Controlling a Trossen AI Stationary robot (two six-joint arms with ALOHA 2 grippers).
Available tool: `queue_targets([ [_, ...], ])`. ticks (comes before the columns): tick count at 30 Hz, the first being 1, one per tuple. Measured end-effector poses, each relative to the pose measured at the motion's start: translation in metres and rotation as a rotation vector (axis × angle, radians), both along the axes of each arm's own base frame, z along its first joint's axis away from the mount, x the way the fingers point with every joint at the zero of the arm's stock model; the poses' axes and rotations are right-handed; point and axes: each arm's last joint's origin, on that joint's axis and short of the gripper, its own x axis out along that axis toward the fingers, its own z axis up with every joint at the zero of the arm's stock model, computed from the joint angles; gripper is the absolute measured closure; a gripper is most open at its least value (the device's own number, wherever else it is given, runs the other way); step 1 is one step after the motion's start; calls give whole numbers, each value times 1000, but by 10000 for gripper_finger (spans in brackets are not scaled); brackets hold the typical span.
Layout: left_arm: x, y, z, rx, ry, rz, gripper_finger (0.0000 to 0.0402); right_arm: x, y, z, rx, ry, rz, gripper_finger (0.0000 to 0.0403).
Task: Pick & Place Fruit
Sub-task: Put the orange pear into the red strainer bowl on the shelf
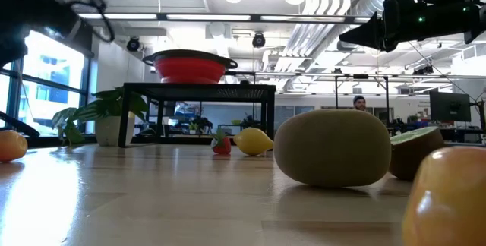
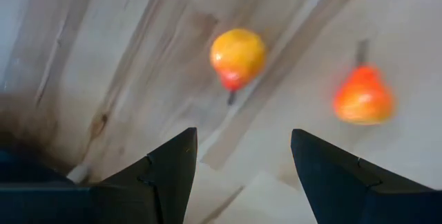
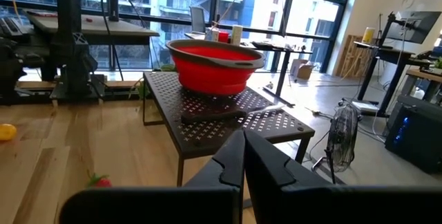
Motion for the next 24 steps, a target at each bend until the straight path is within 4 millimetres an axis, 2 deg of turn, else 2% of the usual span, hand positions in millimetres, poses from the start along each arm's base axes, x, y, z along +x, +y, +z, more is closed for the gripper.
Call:
queue_targets([
  [4, -7, 1, -16, 2, 21, -12, 172, 0, 0, 0, 1, 2, 0, 399],
  [12, -7, 2, -37, -43, -46, -58, 172, 0, 0, 0, 1, 2, 0, 399],
  [24, -11, 7, -45, 13, -56, -59, 172, 0, 0, 0, 1, 3, 0, 399],
])
